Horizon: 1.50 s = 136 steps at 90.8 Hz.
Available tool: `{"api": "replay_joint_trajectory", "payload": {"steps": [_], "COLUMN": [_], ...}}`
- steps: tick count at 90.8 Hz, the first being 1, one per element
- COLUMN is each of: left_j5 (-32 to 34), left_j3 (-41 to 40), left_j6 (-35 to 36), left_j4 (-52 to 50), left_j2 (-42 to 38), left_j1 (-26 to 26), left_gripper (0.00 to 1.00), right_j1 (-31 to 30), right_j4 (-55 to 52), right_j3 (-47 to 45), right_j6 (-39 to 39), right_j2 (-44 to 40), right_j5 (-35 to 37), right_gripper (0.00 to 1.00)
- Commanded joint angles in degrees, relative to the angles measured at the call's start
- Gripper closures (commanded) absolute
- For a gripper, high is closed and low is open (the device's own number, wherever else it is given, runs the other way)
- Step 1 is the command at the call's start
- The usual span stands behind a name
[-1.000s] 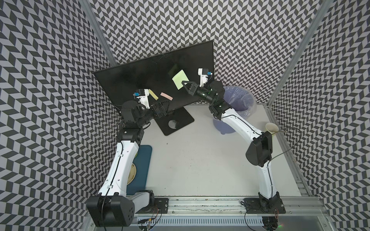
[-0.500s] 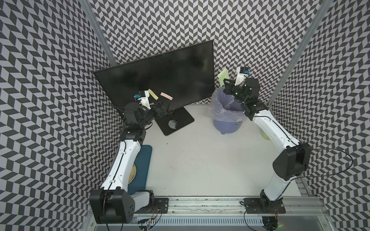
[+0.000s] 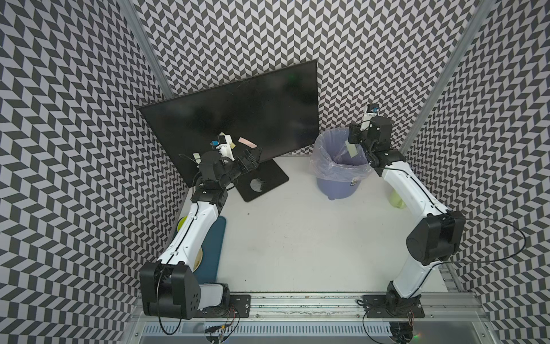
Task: Remove the sticky note from the monitor
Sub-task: Place the sticky note in the trash bin, then tear off the sticky note from the monitor.
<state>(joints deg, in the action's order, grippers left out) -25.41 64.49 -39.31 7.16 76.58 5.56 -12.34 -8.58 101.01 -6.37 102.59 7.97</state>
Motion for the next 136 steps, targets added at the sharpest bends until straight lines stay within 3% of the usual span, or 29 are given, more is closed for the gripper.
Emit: {"api": "replay_joint_trajectory", "payload": {"steps": [1, 23, 42, 60, 91, 111, 136], "left_j5": [3.5, 6.9, 8.4, 12.8, 20.9, 22.1, 21.8], "left_j3": [-0.5, -3.1, -4.1, -3.3, 2.1, 5.6, 9.4], "left_j6": [-2.4, -7.9, -10.9, -11.4, -10.2, -9.6, -9.0], "left_j4": [4.7, 12.1, 18.5, 19.5, 12.8, 10.9, 9.8], "left_j2": [0.7, 3.6, 7.8, 10.3, 13.4, 15.8, 17.6], "left_j1": [1.0, 1.1, 2.6, 3.3, 4.1, 4.5, 4.9], "left_gripper": [0.00, 0.00, 0.06, 0.10, 0.20, 0.24, 0.40], "right_j1": [0.0, -0.2, -0.3, -0.3, -0.4, -0.2, -0.2], "right_j4": [1.2, 8.3, 12.4, 13.2, 14.5, 15.0, 15.7], "right_j3": [2.6, -8.1, -16.2, -18.5, -20.1, -20.4, -21.6], "right_j6": [0.0, -3.1, -4.8, -5.5, -6.7, -6.9, -7.3], "right_j2": [-0.3, -8.6, -14.6, -17.1, -18.8, -18.8, -19.5], "right_j5": [-2.6, -16.4, -19.4, -19.4, -19.0, -19.1, -19.4], "right_gripper": [0.41, 0.18, 0.03, 0.01, 0.01, 0.01, 0.01]}}
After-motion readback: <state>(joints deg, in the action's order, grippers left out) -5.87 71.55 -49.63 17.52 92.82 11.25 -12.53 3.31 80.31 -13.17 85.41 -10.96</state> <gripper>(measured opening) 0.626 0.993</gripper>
